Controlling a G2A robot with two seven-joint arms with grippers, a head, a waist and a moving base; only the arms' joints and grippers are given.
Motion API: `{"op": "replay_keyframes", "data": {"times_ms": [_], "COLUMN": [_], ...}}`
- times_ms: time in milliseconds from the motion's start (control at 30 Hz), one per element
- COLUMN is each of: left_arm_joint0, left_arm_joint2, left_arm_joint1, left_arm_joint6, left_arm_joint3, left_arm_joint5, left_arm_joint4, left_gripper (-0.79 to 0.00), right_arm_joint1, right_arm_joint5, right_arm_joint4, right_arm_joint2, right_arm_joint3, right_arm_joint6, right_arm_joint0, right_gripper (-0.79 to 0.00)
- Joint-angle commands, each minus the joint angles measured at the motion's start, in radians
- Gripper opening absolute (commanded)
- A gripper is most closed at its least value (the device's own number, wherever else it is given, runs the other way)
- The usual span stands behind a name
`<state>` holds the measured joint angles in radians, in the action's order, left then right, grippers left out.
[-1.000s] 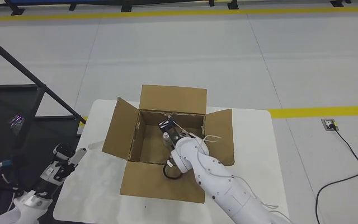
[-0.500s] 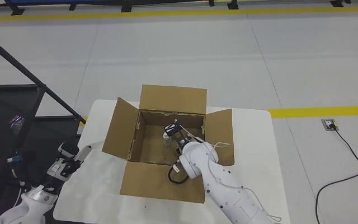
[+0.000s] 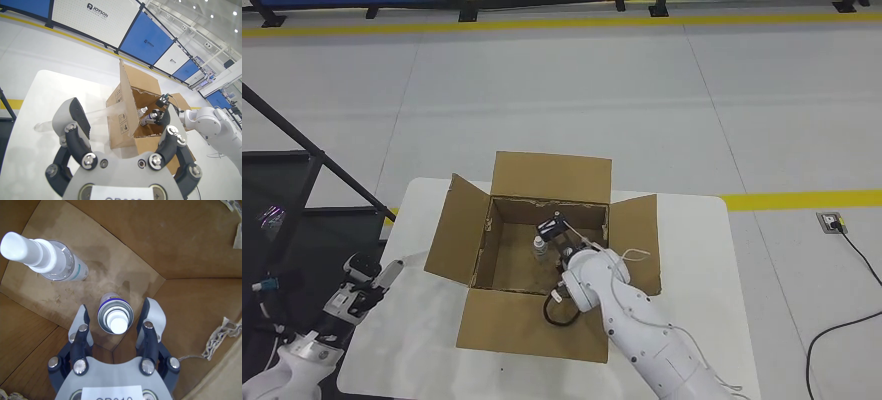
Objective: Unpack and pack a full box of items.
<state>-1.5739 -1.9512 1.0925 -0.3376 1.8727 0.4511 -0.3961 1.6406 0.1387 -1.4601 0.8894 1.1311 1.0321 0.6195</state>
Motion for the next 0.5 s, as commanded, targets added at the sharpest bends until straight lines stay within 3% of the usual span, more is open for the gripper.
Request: {"op": "replay_keyframes", "data": {"times_ms": [0,167,333,467], "left_arm_joint0": [0.009,0.032,0.062,0.086], "left_arm_joint2": [0.006,0.033,0.078,0.118], "left_arm_joint1": [-0.001,-0.002,-0.004,-0.005], "left_arm_joint6": [-0.002,-0.012,-0.027,-0.039], "left_arm_joint3": [-0.001,0.0,-0.003,-0.002], "left_arm_joint5": [-0.005,-0.014,-0.02,-0.025], "left_arm_joint4": [-0.002,-0.026,-0.065,-0.088], "left_gripper": [0.0,0.0,0.0,0.0], "right_arm_joint1": [-0.001,-0.016,-0.049,-0.069], "right_arm_joint5": [-0.006,-0.049,-0.128,-0.191], "right_arm_joint4": [0.006,0.05,0.09,0.206], "right_arm_joint2": [0.015,0.083,0.209,0.327], "right_arm_joint3": [0.015,0.146,0.455,0.696], "right_arm_joint6": [0.0,0.016,0.071,0.121], "right_arm_joint0": [0.005,0.053,0.178,0.279], "right_gripper": [0.0,0.0,0.0,0.0]}}
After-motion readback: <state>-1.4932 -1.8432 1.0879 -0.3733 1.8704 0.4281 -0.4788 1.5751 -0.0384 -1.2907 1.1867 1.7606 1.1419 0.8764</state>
